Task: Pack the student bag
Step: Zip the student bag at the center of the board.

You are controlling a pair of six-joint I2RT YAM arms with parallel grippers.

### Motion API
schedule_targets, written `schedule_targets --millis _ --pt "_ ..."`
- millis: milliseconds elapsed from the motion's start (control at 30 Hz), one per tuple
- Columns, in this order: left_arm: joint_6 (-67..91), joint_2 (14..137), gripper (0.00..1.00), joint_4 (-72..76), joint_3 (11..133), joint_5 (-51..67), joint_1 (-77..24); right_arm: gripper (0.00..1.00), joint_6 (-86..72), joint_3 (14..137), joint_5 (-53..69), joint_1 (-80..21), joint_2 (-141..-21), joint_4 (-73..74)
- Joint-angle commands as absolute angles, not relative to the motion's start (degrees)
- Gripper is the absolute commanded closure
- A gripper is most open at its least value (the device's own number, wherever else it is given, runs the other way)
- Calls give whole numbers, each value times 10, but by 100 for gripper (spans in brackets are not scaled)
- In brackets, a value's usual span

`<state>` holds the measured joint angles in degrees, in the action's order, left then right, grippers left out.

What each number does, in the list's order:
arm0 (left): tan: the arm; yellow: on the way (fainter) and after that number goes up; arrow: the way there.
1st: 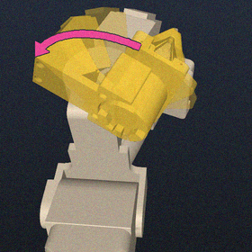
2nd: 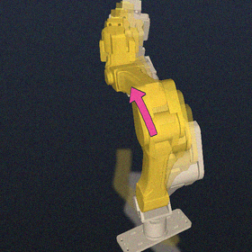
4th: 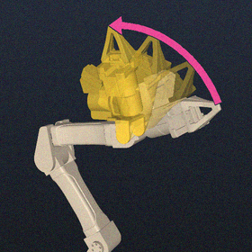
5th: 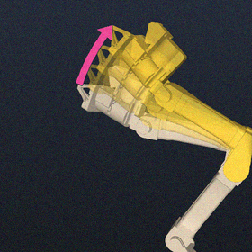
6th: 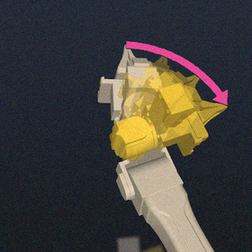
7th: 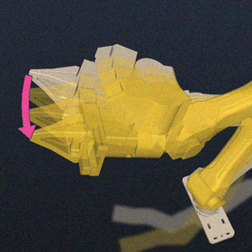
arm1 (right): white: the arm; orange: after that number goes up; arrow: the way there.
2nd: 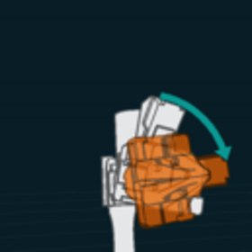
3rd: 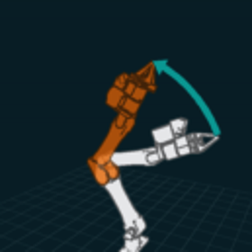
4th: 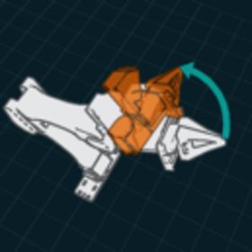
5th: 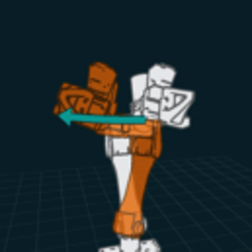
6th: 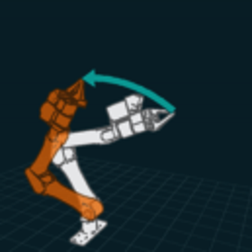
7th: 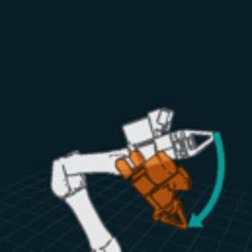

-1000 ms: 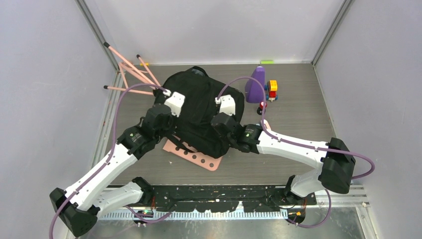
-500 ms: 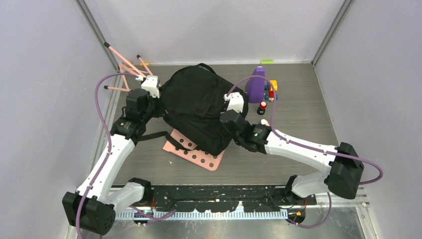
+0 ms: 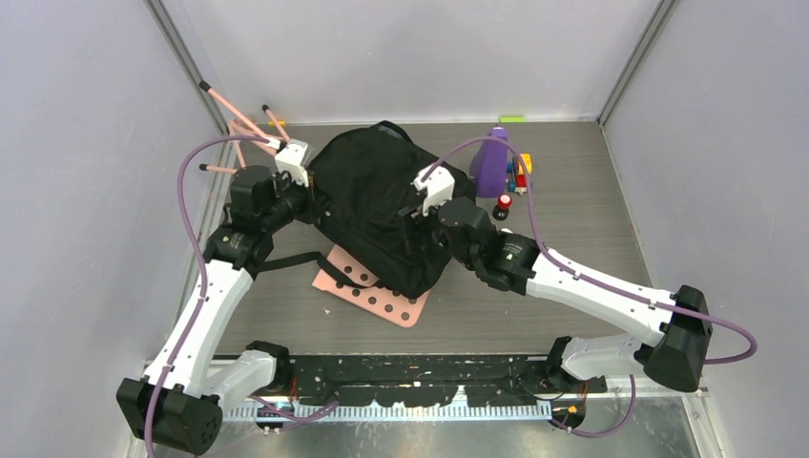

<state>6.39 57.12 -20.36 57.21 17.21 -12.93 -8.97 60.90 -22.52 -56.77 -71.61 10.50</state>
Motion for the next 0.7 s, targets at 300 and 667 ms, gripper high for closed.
schedule_targets --millis 300,667 --pt "92 555 100 -150 609 216 -124 29 21 693 23 -589 -902 -166" --pt "97 560 100 -135 609 201 -124 96 64 752 -49 -603 -1000 -197"
